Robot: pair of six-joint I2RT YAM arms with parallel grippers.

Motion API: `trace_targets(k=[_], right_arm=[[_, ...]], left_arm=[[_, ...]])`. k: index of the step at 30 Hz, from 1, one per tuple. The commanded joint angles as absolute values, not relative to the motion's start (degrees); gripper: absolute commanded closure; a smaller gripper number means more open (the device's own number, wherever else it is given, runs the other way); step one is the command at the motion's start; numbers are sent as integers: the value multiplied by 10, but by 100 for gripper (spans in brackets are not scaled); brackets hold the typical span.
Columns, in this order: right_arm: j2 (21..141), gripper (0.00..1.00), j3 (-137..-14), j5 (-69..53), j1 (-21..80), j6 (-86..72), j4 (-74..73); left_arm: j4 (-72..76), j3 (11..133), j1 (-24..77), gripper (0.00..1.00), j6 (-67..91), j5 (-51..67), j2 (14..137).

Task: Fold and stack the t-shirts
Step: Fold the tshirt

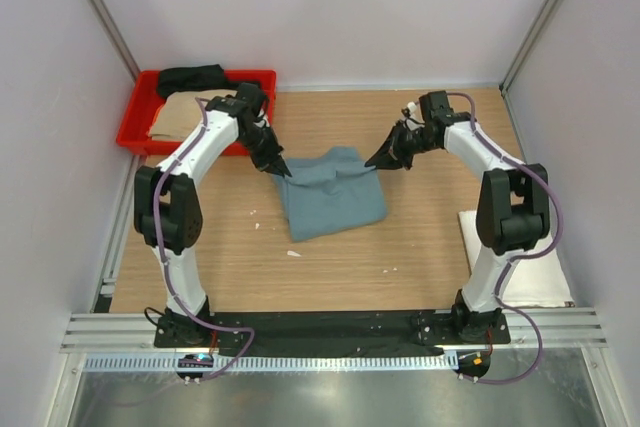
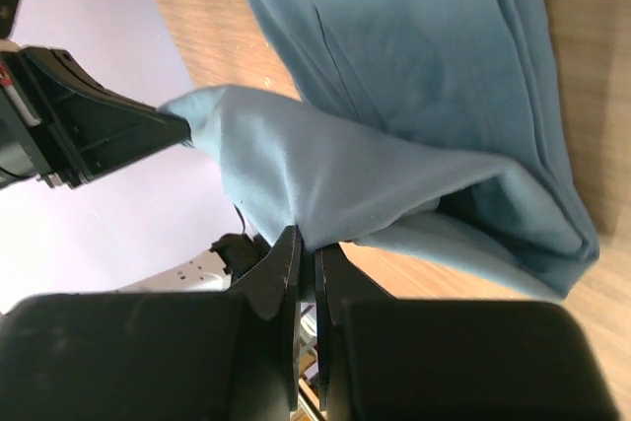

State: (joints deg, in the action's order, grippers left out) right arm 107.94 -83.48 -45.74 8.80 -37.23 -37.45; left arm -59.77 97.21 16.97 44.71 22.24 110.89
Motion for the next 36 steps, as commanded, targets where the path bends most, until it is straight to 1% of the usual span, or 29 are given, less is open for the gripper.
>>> trace_targets(k=[1,4,8,9,11,12,13,15,16,20,24,29,30,31,32,36], right_arm=[[994,98,-789,-452,87,-355,-407],[938,98,-733,-418,87,-338,-432],[847,98,-654,-401,87,-340,-452],[831,98,-641,-396,86,-337,-467],[802,98,-607,-379,86,-326,-483],[773,98,-590,-375,86,-323,-499],[762,98,-581,-372,87,-319,-507],[724,98,-553,-369,87,-318,-531],[709,98,-543,-373,87,-321,-537],[639,98,-491,-375,87,-321,-576],[590,99,-458,-368,91,-291,-655],[541,98,-421,-367,91,-277,-700],[535,98,-406,-373,92,-280,-705],[531,98,-401,-378,91,-284,-706],[518,98,-396,-381,95,-291,-707],[497,98,-365,-388,110,-302,-715]], left_arm=[[-595,996,192,100,434,224,1067],[-596,1003,192,100,425,233,1054],[-620,989,207,100,403,218,1016],[-619,965,209,100,407,227,985],[-574,860,214,100,443,245,935],[-557,825,224,100,457,248,884],[-529,757,231,100,469,250,861],[-511,702,254,100,508,257,817],[-502,657,264,100,518,253,781],[-505,578,283,100,559,253,683],[-516,522,286,100,612,272,603],[-448,416,306,100,687,338,527],[-429,370,310,100,703,351,518],[-429,356,313,100,722,354,505],[-432,342,315,100,732,347,489],[-519,314,315,100,763,317,356]])
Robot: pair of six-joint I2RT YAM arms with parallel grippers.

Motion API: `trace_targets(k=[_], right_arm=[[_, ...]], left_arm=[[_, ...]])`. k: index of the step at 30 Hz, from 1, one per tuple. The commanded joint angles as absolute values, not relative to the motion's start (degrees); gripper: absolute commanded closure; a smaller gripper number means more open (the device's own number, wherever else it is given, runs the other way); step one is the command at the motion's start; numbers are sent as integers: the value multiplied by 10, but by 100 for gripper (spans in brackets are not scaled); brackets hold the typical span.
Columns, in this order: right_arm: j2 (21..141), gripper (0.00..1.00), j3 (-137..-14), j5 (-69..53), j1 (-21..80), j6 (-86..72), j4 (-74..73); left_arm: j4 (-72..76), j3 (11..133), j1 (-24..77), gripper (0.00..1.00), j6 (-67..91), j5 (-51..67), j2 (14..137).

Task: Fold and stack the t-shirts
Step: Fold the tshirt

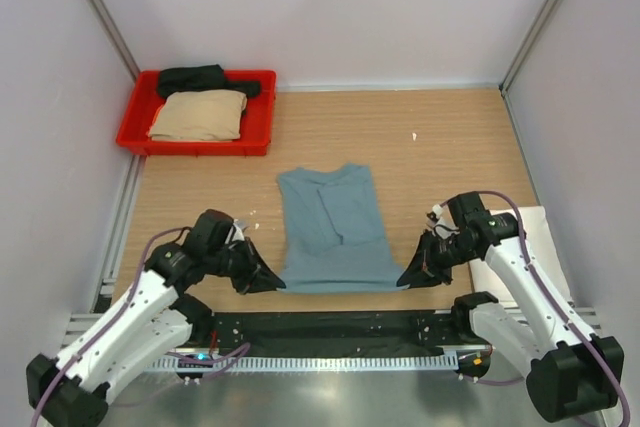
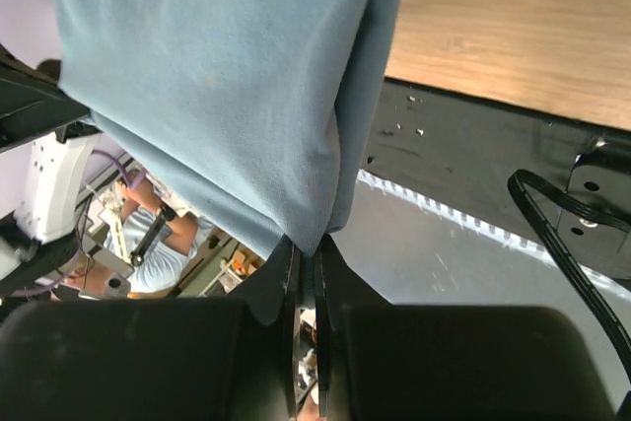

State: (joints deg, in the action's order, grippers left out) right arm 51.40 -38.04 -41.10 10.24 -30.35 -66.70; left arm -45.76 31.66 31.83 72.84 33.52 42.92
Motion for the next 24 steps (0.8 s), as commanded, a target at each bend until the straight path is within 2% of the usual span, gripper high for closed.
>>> trace_targets(k=[1,7,11,16,22,24], right_arm=[[495,98,-358,-392,118,-308,-716],[511,98,-360,-360,212,-334,-702],[540,98,-380,-363,263,-386,-642],[591,98,-399,-374,265,-360,-631],[605,99,-403,-381,265,-360,-626],[609,99,-412,-380,265,-370,-606]], left_arm=[[-524,291,316,100,784,326,339],[-521,204,323,100,879,371,188],[-561,193,344,100,905,363,154],[-591,210,346,100,863,348,218],[-501,222,345,100,814,377,373],[-476,263,345,100,777,375,445]])
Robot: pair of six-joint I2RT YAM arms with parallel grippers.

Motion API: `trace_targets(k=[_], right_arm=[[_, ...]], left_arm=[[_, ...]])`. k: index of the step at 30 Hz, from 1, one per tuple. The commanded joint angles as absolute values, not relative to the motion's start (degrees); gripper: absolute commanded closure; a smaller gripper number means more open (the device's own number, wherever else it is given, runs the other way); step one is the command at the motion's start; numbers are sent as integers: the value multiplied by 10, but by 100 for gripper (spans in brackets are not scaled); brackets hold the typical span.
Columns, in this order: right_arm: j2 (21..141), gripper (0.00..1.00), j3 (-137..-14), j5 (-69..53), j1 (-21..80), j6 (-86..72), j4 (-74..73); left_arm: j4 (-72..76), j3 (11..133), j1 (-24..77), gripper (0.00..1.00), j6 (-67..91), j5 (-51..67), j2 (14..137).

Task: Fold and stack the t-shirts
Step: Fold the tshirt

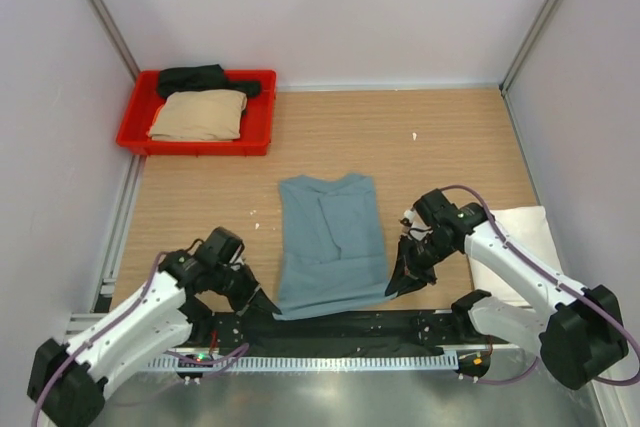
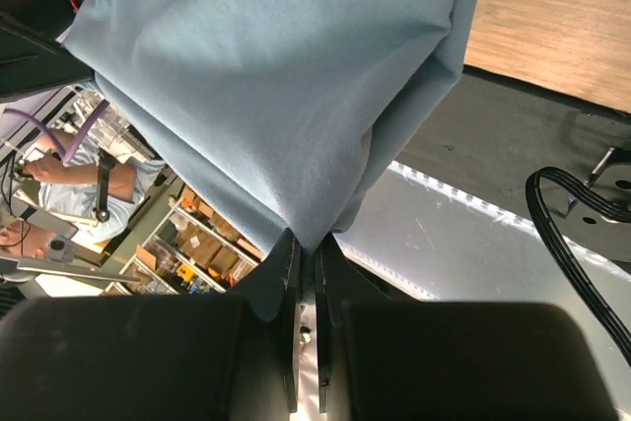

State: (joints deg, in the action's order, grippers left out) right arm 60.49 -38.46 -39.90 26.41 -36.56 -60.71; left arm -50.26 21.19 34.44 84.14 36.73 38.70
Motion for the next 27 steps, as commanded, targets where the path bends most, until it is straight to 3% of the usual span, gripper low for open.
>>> trace_targets(k=[1,6,11,20,27], right_arm=[[613,98,-419,-374,265,-370,-600],[671,99,-507,-350,247,-368,-586],[743,98,-619,-341,207,-363,-550],[969,98,-750,-377,142,-398,-383],[1157,94,-876,-405,91,-359,-328]], left_arm=[[-489,287,345,100,758,367,472],[-593,463,323,100,622,295,628],[-676,673,219,100,500,243,713],[-600,860,168,100,450,243,1009],[-607,1101,119,100,400,234,1227]])
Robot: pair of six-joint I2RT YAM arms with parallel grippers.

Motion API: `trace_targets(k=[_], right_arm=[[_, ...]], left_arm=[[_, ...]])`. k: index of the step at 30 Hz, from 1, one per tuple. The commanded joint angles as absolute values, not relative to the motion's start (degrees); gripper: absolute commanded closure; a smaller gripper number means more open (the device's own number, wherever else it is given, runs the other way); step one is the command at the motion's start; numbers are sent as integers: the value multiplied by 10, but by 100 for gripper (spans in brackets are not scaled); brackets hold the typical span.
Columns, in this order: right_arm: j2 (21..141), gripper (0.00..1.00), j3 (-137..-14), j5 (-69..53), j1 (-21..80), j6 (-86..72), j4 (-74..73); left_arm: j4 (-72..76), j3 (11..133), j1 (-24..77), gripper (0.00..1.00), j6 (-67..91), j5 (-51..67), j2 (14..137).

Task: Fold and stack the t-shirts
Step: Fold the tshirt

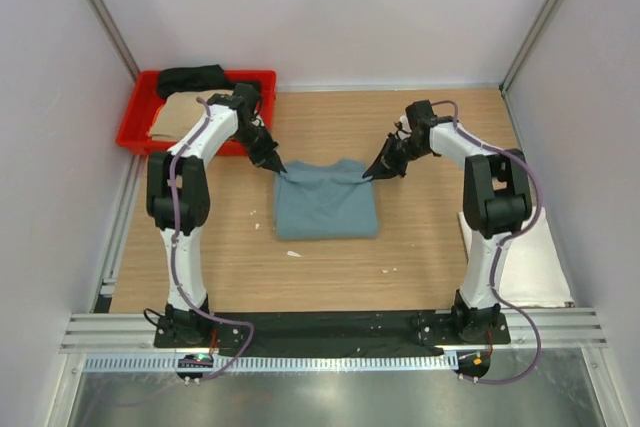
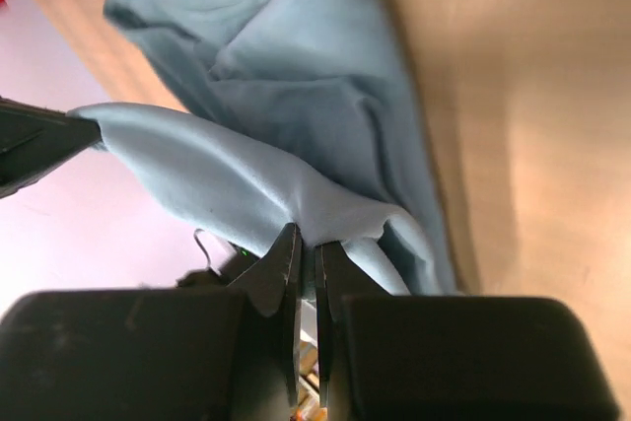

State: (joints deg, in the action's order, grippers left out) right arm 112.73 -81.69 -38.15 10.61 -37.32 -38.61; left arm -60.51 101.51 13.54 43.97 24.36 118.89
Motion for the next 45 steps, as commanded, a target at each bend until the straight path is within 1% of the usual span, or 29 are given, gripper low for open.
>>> trace_targets(k=[1,3,5,6,7,8,9,10,11,12,14,15,16,20,21,23,25,28,33,34,39,41,42,45], right_arm=[[1182,94,-925,-413,88,-360,-333],[1233,91,-971,-422,83,-363,-338],[1254,87,-1002,-434,78,-383,-316],[1273,82,-1007,-435,73,-392,-303],[1280,80,-1018,-436,69,-401,-296],[1284,76,-1019,-439,69,-403,-289],[1285,67,-1017,-439,69,-405,-279],[1281,64,-1013,-440,68,-407,-266],[1280,61,-1013,-440,67,-407,-264],[1278,53,-1016,-445,65,-400,-263],[1263,46,-1028,-429,59,-368,-289],[1253,40,-1028,-418,56,-361,-297],[1233,38,-1025,-395,52,-353,-310],[1178,28,-992,-324,55,-295,-352],[1168,1,-976,-317,56,-275,-358],[1147,0,-927,-303,56,-260,-362],[1115,0,-870,-296,60,-239,-346],[1080,0,-799,-282,73,-211,-312],[1041,0,-702,-289,90,-195,-237],[1038,0,-685,-296,100,-195,-217],[1044,1,-659,-305,121,-192,-191],[1045,6,-650,-316,127,-195,-173],[1047,12,-650,-320,127,-196,-170],[1058,22,-648,-332,129,-202,-163]], left_arm=[[-596,1111,113,100,403,250,1244],[-595,1133,103,100,409,259,1287],[-595,1165,99,99,398,252,1309],[-587,1172,93,93,399,263,1327],[-583,1187,91,92,401,266,1332],[-580,1196,90,89,397,257,1335],[-577,1201,91,81,394,235,1332],[-569,1204,91,78,389,224,1326],[-571,1207,91,75,380,215,1318],[-571,1203,92,69,373,207,1307],[-574,1188,95,62,357,160,1261],[-569,1175,98,60,339,144,1243],[-563,1161,99,59,333,117,1199],[-548,1080,117,54,300,77,1107],[-543,1037,131,53,288,73,1091],[-533,987,144,52,285,81,1046],[-508,905,157,53,291,102,1017],[-471,820,175,52,294,118,970],[-399,759,180,51,298,136,961],[-390,755,180,48,299,130,968],[-303,721,180,46,314,129,994],[-289,726,180,46,313,144,1015],[-273,728,180,46,314,148,1020],[-264,736,181,46,314,160,1039]])
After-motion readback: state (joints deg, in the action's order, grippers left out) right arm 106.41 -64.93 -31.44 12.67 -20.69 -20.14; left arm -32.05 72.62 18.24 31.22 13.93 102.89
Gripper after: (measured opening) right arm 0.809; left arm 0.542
